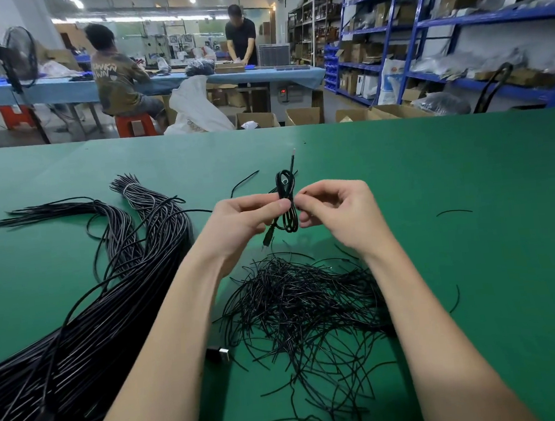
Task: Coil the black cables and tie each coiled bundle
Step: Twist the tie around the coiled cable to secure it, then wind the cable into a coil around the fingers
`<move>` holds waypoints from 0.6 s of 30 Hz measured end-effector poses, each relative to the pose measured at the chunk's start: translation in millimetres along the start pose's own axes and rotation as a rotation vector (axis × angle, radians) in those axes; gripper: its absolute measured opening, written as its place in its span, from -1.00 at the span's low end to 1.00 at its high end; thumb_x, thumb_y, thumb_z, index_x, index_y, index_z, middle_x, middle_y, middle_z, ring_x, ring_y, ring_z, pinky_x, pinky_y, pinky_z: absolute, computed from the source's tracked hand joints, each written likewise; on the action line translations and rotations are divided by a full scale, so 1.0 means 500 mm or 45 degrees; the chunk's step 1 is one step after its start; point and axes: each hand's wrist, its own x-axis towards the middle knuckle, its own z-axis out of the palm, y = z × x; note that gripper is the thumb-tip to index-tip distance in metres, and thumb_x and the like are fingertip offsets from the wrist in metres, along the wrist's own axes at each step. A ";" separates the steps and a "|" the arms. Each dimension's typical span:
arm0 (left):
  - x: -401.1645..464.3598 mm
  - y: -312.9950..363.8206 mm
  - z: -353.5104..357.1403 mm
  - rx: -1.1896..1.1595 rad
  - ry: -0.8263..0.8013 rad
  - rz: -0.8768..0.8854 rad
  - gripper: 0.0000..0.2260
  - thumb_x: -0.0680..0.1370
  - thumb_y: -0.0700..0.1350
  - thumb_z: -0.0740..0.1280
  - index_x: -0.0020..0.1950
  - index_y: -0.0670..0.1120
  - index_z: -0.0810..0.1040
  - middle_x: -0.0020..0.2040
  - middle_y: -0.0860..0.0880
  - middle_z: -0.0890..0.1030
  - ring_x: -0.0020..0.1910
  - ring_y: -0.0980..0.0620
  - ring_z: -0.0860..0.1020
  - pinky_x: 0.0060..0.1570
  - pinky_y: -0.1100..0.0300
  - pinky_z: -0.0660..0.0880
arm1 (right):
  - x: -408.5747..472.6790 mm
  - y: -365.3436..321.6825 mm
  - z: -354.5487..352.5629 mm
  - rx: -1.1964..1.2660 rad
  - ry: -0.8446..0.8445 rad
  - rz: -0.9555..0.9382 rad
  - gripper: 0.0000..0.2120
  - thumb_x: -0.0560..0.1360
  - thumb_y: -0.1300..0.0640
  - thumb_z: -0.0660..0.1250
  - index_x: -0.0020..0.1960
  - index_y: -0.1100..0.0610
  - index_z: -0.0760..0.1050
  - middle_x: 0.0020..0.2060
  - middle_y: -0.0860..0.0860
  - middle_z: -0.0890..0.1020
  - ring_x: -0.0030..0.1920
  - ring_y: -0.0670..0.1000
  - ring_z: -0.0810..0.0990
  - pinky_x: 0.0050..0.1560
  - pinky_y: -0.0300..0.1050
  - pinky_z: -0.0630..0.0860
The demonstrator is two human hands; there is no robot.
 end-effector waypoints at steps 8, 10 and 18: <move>-0.015 0.006 0.029 0.429 0.090 0.704 -0.84 0.47 -0.22 0.52 0.05 -0.14 0.74 -0.07 -0.01 0.74 -0.28 -0.04 0.66 -0.18 0.14 0.60 | -0.003 -0.003 -0.027 0.678 -0.128 0.502 -0.90 0.54 0.35 0.38 -0.10 0.25 0.67 -0.28 0.06 0.68 -0.33 -0.11 0.65 -0.24 -0.29 0.63; -0.006 0.008 0.026 0.360 0.076 0.619 -0.82 0.52 -0.27 0.47 0.10 -0.13 0.72 0.04 0.00 0.73 -0.09 0.01 0.70 0.01 0.19 0.61 | 0.001 0.002 -0.022 0.527 -0.051 0.333 -0.91 0.55 0.36 0.40 -0.08 0.24 0.66 -0.27 0.05 0.70 -0.28 -0.07 0.68 -0.17 -0.24 0.65; -0.004 0.018 0.008 -0.647 -0.063 -0.356 -0.70 0.42 -0.04 0.48 -0.02 -0.24 0.61 -0.19 -0.11 0.64 -0.23 0.02 0.68 -0.23 0.28 0.62 | -0.002 0.017 -0.006 -0.121 0.058 -0.234 -0.87 0.47 0.30 0.53 -0.09 0.08 0.74 -0.23 0.02 0.75 -0.20 0.06 0.73 -0.09 0.07 0.70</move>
